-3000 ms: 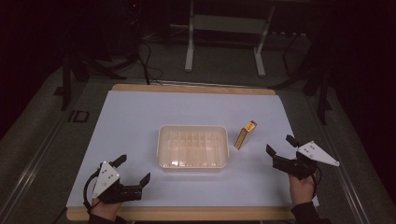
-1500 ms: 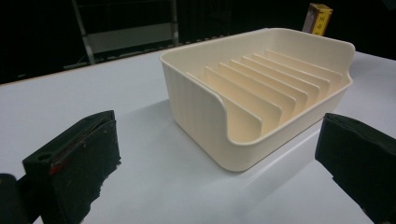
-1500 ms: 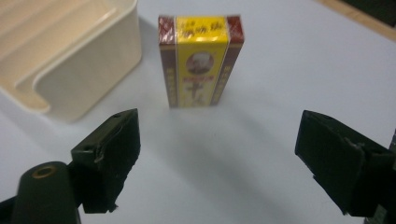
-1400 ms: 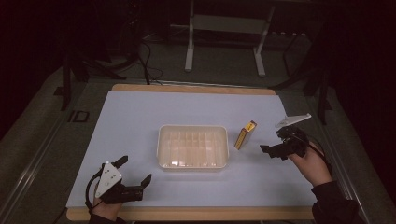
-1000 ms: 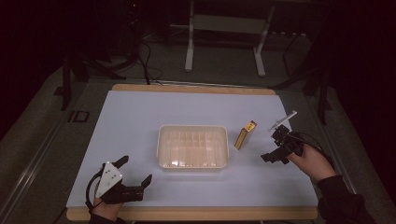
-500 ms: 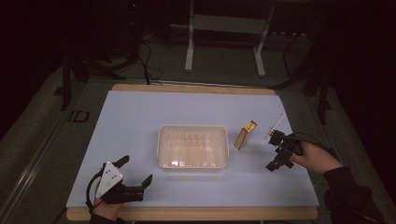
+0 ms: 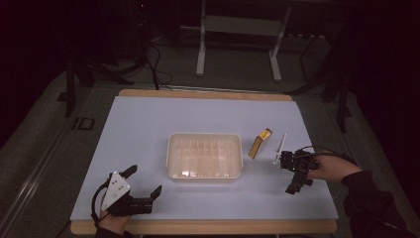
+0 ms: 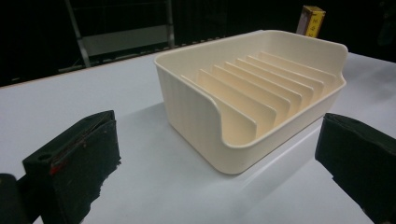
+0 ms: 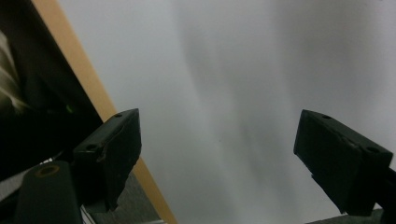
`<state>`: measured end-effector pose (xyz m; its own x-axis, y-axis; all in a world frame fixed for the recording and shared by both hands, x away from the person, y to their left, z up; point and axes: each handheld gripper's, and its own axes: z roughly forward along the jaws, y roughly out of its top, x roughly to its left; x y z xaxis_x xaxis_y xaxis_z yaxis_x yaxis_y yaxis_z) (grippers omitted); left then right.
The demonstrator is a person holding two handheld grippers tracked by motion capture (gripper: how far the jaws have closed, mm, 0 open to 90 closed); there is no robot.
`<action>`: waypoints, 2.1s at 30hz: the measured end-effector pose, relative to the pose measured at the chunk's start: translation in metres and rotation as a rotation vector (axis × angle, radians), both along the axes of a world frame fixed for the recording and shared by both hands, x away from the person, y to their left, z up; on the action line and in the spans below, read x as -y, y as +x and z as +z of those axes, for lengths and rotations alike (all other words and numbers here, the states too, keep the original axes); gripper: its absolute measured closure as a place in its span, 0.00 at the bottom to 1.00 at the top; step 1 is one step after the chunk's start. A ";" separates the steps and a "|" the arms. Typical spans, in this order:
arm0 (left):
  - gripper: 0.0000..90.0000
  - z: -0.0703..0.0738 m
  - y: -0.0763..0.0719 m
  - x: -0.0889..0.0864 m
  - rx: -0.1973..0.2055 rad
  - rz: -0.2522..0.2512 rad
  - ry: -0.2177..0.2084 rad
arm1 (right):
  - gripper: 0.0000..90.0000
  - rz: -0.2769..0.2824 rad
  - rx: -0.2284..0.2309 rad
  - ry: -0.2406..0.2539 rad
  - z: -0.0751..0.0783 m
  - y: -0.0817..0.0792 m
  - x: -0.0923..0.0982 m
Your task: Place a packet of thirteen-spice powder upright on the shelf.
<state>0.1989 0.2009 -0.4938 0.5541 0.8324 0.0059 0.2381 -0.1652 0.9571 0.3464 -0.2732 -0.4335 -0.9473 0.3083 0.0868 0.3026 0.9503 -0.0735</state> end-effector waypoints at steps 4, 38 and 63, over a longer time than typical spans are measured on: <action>0.00 0.000 0.000 0.000 0.000 -0.001 0.001 | 0.17 0.041 -0.017 0.005 0.001 -0.002 -0.005; 0.00 0.000 0.000 0.001 -0.001 -0.013 0.005 | 0.17 0.220 0.001 0.068 0.042 0.002 -0.082; 0.00 0.000 0.001 0.001 -0.005 -0.021 0.007 | 0.15 0.184 0.087 0.143 0.074 0.038 -0.105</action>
<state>0.1996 0.1995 -0.4941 0.5716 0.8205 0.0087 0.2391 -0.1767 0.9548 0.3845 -0.1681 -0.3590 -0.9922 0.1205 0.0333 0.1229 0.9888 0.0845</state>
